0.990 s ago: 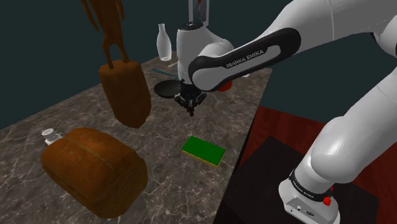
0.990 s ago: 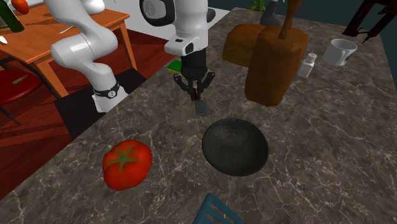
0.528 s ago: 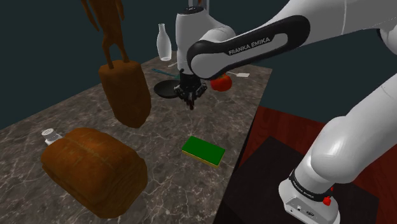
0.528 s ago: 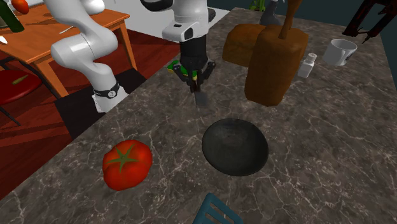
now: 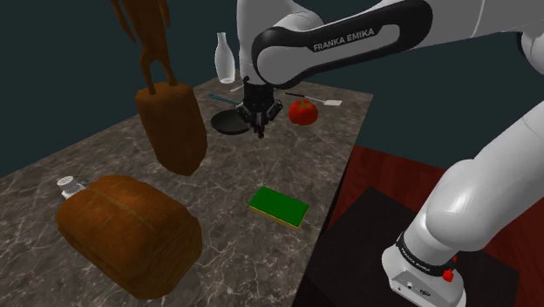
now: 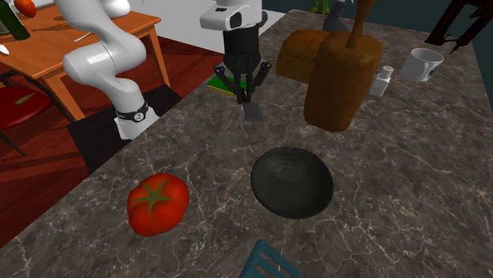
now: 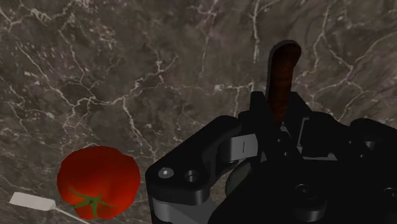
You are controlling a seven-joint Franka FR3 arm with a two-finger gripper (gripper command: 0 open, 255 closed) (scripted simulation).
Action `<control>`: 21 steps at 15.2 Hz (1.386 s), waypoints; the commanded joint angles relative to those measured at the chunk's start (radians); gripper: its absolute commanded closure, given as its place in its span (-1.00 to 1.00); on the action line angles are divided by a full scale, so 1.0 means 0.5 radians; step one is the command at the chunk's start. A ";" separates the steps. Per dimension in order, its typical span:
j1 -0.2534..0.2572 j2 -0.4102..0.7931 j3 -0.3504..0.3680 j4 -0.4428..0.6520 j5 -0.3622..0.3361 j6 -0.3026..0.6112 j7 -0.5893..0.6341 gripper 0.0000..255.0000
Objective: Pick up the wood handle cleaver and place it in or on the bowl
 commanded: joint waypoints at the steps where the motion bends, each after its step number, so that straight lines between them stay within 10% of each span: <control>1: -0.024 0.105 -0.013 0.120 -0.033 -0.019 -0.022 1.00; 14: -0.071 1.100 -0.103 1.372 -0.288 -0.297 -0.174 1.00; 21: -0.082 1.099 -0.110 1.183 -0.299 -0.111 -0.146 1.00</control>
